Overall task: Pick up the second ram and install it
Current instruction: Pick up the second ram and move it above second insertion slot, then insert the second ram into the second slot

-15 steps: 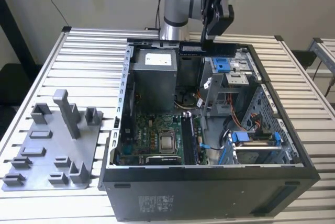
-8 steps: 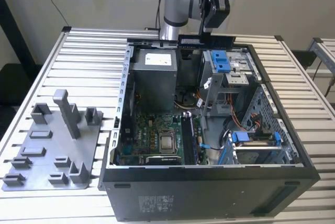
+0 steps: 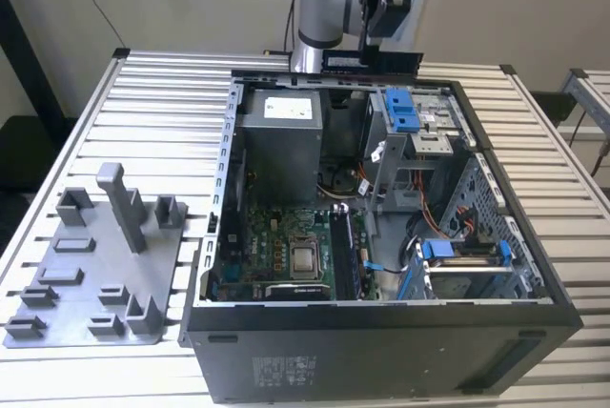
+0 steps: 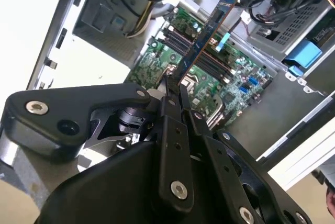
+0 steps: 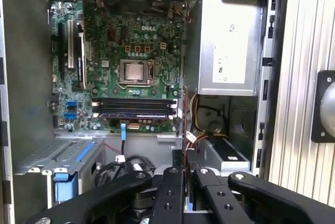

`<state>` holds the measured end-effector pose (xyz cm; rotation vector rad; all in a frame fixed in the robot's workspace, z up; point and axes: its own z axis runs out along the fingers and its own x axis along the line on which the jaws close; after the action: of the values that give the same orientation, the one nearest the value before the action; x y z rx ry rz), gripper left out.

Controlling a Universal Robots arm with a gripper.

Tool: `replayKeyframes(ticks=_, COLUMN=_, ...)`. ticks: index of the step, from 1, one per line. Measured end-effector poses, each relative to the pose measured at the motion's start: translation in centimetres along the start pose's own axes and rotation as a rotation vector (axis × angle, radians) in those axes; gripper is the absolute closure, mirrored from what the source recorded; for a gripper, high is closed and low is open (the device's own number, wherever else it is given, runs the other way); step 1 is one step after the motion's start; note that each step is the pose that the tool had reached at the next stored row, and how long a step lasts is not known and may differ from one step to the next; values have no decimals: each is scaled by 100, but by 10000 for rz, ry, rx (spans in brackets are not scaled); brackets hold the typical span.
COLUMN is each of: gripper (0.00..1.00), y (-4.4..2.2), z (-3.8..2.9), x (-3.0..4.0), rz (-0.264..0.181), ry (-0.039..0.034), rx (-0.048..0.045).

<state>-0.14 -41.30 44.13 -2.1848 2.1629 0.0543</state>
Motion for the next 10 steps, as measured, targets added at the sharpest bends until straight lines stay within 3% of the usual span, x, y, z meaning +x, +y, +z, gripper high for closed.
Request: replayKeyframes(ticks=10, gripper=86, y=0, z=2, x=-23, rz=0, ry=-13, rx=0)
